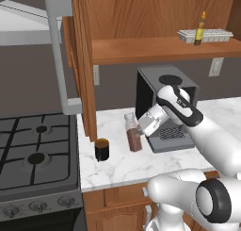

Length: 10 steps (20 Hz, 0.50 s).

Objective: Pick the cinnamon and honey bottle from the cabinet and place them next to the mug.

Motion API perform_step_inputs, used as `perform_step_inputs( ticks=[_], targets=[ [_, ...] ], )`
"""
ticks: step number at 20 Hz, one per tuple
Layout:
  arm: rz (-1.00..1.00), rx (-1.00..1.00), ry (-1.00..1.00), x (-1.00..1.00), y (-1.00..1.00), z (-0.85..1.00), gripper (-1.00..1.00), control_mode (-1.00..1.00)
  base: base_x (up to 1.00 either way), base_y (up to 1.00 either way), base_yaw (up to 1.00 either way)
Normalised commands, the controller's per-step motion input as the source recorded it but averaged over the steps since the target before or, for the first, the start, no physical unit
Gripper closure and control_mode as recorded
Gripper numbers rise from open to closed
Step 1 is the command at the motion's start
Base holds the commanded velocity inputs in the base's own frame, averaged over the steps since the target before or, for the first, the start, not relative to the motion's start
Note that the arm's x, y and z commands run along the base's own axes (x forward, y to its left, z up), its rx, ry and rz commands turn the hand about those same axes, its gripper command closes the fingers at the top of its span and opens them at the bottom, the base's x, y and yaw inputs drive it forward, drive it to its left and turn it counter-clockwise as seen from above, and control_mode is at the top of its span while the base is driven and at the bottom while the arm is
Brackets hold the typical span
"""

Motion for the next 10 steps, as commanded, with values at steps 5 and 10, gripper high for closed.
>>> perform_step_inputs(
  ticks=[5, 10],
  targets=[
    [0.00, 0.00, -0.12, 0.04, 0.00, -0.22, 1.00, -1.00, 0.00, 0.00, 0.00],
    [0.00, 0.00, -0.14, 0.11, 0.00, -0.17, 1.00, -1.00, 0.00, 0.00, 0.00]
  ],
)
